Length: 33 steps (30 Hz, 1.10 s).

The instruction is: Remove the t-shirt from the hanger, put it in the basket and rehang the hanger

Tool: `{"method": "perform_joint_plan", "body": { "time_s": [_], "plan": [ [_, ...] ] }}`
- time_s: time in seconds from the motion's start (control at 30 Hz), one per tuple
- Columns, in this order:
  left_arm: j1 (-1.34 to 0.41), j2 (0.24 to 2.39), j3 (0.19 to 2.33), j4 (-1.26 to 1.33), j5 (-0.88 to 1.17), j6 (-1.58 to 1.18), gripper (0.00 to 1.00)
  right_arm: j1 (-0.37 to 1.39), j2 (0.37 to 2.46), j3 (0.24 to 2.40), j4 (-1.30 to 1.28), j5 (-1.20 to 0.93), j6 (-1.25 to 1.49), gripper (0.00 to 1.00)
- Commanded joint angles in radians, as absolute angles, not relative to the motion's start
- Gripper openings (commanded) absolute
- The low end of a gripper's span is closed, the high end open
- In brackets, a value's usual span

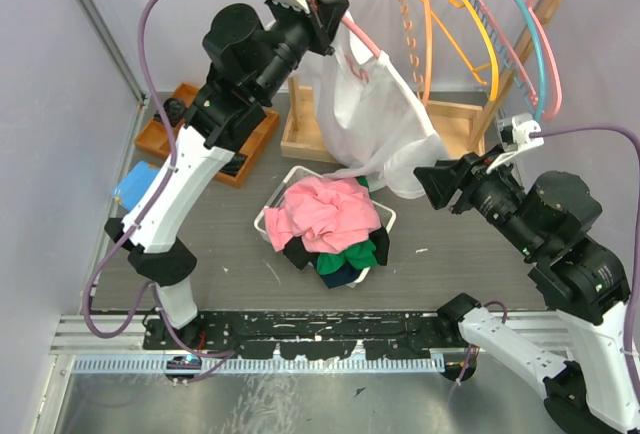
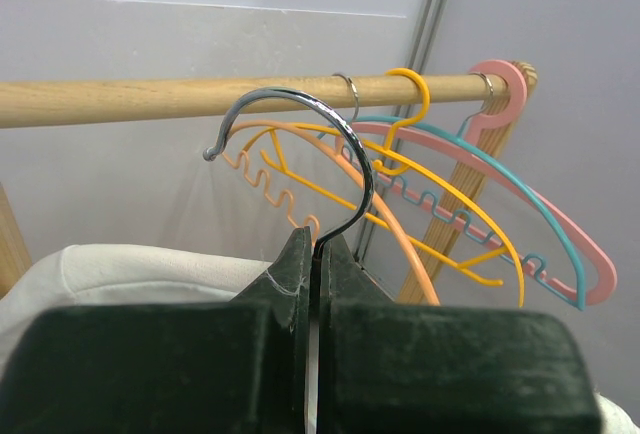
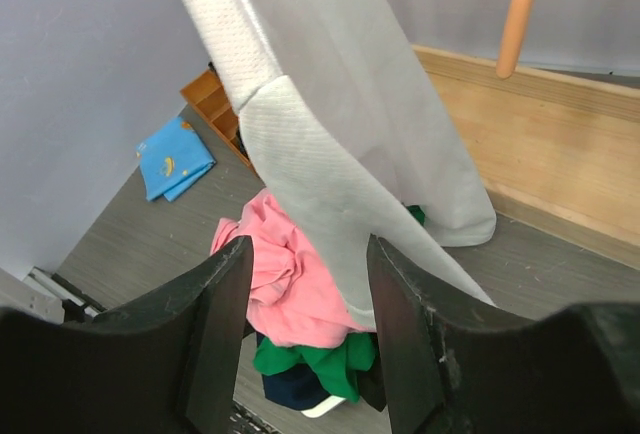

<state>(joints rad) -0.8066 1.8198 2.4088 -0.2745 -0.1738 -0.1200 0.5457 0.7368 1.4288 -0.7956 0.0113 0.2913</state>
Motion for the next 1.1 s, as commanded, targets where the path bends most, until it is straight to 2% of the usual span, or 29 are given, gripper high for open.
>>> {"method": "perform_joint_plan", "body": {
  "time_s": [0.0, 0.3, 0.43, 0.57, 0.7, 0.77, 0.83, 1.07],
  "plan": [
    [-0.800, 1.737, 2.392, -0.217, -0.168, -0.126, 0.00, 0.544, 0.718, 1.492, -0.766, 0.051, 0.262, 0.56],
    [-0.800, 1.725, 2.375, -0.210, -0.141, -0.143, 0.00, 0.545, 0.765, 1.532, -0.784, 0.018, 0.214, 0.58],
    [-0.801, 1.726, 2.375, -0.207, -0.135, -0.152, 0.00, 0.545, 0.778, 1.493, -0.747, -0.027, 0.223, 0.55],
    [-0.800, 1.727, 2.377, -0.202, -0.134, -0.155, 0.00, 0.545, 0.771, 1.459, -0.723, -0.027, 0.235, 0.42],
    [-0.800, 1.725, 2.378, -0.195, -0.137, -0.156, 0.00, 0.545, 0.759, 1.442, -0.713, 0.010, 0.250, 0.12],
    [-0.798, 1.725, 2.384, -0.196, -0.147, -0.156, 0.00, 0.545, 0.752, 1.437, -0.723, 0.032, 0.268, 0.04],
    [-0.797, 1.731, 2.402, -0.202, -0.164, -0.160, 0.00, 0.545, 0.743, 1.433, -0.751, 0.074, 0.294, 0.01],
    [-0.776, 1.732, 2.440, -0.225, -0.235, -0.209, 0.00, 0.545, 0.720, 1.371, -0.907, 0.263, 0.494, 0.01]
  ]
}}
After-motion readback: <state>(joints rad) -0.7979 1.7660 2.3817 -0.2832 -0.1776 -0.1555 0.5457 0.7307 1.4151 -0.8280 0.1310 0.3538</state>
